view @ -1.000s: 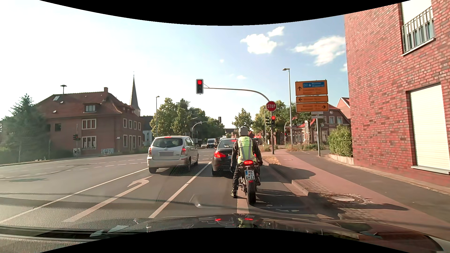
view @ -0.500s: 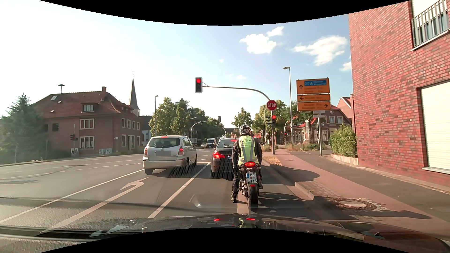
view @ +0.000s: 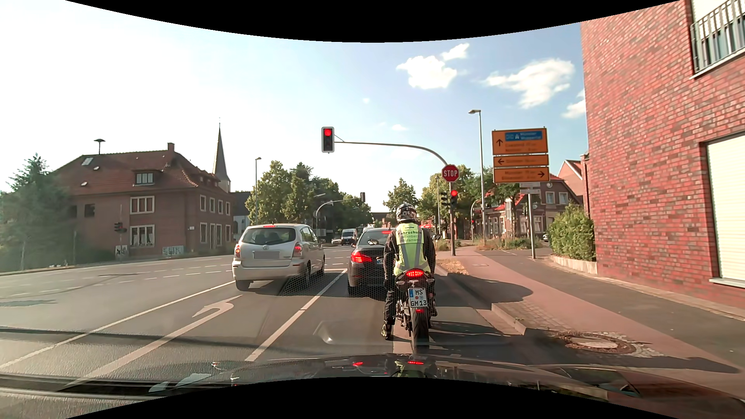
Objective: Follow the waypoints while adhering to traffic rules and regulations
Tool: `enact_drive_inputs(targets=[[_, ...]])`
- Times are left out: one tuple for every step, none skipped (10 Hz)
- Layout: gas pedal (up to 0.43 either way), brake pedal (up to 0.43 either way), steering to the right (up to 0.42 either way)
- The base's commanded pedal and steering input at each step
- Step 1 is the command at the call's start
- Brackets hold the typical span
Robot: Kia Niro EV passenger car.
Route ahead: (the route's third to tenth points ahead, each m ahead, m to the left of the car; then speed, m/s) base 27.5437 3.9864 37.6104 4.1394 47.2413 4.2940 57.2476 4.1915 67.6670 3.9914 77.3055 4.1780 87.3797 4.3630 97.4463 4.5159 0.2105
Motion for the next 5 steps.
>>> enact_drive_inputs(targets=[[0.0,0.195,0.011],[0.0,0.195,0.011],[0.0,0.201,0.011],[0.0,0.195,0.01],[0.0,0.201,0.008]])
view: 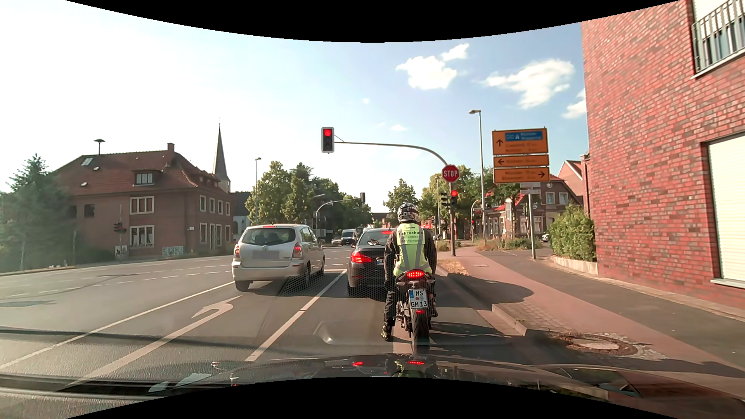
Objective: Follow the waypoints while adhering to traffic rules and regulations
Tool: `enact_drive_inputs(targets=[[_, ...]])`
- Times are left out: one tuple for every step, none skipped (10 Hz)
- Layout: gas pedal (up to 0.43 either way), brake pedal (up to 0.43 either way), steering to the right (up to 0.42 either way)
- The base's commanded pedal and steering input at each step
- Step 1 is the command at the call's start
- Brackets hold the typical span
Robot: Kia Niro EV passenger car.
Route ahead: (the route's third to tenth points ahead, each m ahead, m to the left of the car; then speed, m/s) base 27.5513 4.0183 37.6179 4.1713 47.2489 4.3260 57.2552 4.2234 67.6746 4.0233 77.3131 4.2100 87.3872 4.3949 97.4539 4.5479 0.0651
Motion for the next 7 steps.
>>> enact_drive_inputs(targets=[[0.0,0.238,0.008],[0.0,0.274,0.008],[0.0,0.341,0.008],[0.0,0.445,0.008],[0.0,0.506,0.008],[0.0,0.518,0.008],[0.0,0.494,0.008]])
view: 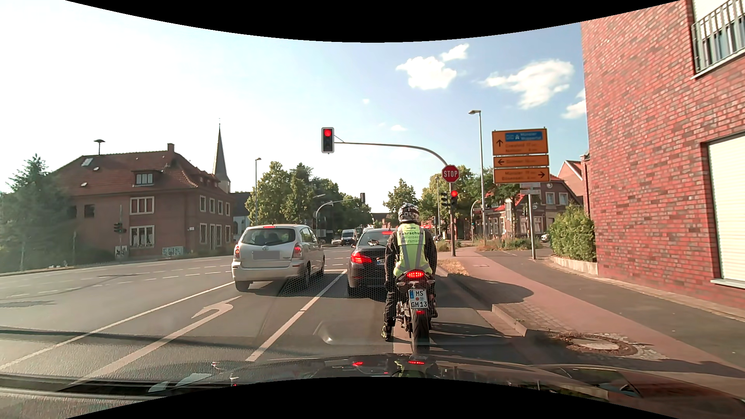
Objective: Follow the waypoints while adhering to traffic rules and regulations
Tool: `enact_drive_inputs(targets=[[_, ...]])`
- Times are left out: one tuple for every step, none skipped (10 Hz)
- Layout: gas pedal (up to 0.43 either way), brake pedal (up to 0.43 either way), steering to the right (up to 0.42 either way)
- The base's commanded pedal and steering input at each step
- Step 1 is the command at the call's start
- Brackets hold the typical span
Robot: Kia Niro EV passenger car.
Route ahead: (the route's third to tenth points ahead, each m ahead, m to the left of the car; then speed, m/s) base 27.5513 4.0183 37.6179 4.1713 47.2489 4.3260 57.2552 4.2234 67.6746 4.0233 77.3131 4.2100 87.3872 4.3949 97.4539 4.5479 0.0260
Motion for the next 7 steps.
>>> enact_drive_inputs(targets=[[0.0,0.366,0.008],[0.0,0.244,0.008],[0.0,0.018,0.008],[0.0,0.0,0.008],[0.0,0.0,0.008],[0.0,0.0,0.008],[0.0,0.0,0.008]])
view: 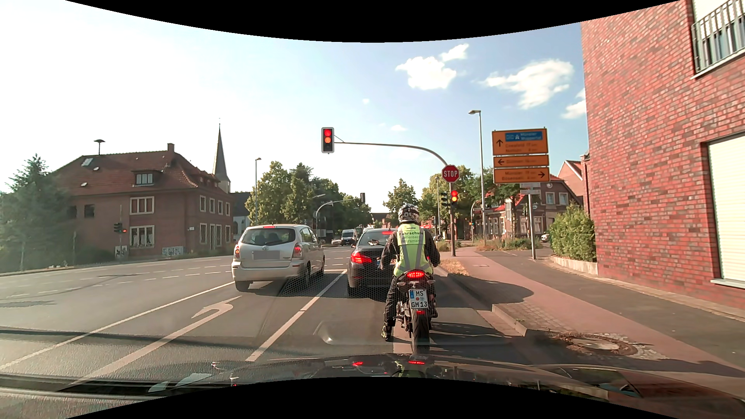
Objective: Follow the waypoints while adhering to traffic rules and regulations
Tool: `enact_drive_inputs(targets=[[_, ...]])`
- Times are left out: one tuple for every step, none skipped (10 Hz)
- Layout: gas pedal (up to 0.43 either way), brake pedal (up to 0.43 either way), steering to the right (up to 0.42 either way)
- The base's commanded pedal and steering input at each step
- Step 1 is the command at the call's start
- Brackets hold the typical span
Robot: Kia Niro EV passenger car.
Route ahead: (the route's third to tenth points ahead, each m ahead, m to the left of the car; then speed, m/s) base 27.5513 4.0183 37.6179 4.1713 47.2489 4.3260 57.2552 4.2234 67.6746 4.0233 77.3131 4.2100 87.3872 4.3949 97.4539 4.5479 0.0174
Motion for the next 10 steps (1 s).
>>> enact_drive_inputs(targets=[[0.0,0.0,0.008],[0.0,0.0,0.008],[0.0,0.0,0.008],[0.0,0.0,0.008],[0.0,0.0,0.008],[0.0,0.0,0.008],[0.0,0.0,0.008],[0.0,0.0,0.008],[0.0,0.0,0.008],[0.0,0.0,0.008]])
